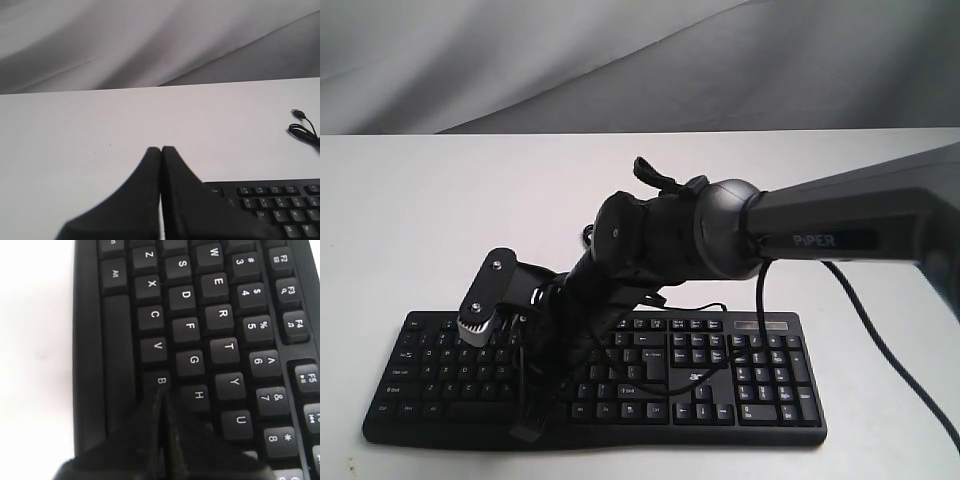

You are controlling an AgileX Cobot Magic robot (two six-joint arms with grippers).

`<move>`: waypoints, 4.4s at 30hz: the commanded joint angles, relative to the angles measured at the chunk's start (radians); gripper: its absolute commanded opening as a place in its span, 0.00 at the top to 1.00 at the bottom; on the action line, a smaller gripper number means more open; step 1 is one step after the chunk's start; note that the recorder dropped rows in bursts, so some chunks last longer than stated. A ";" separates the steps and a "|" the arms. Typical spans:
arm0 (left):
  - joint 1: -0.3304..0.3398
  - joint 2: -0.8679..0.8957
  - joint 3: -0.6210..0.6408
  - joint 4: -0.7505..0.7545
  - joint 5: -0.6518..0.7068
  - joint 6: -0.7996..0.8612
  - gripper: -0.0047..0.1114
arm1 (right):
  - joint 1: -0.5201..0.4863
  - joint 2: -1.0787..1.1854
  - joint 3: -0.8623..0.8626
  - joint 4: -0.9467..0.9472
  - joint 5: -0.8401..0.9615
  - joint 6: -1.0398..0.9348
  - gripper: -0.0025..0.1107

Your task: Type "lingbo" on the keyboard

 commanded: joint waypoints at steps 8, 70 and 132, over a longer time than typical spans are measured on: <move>0.001 -0.004 0.005 -0.004 -0.007 -0.002 0.96 | 0.001 0.029 0.000 0.005 -0.003 -0.009 0.98; 0.001 -0.004 0.005 -0.004 -0.007 -0.002 0.96 | 0.010 0.098 -0.163 -0.025 0.029 0.026 0.98; 0.001 -0.004 0.005 -0.004 -0.007 -0.002 0.96 | -0.097 -0.057 0.017 -0.104 0.034 0.114 0.98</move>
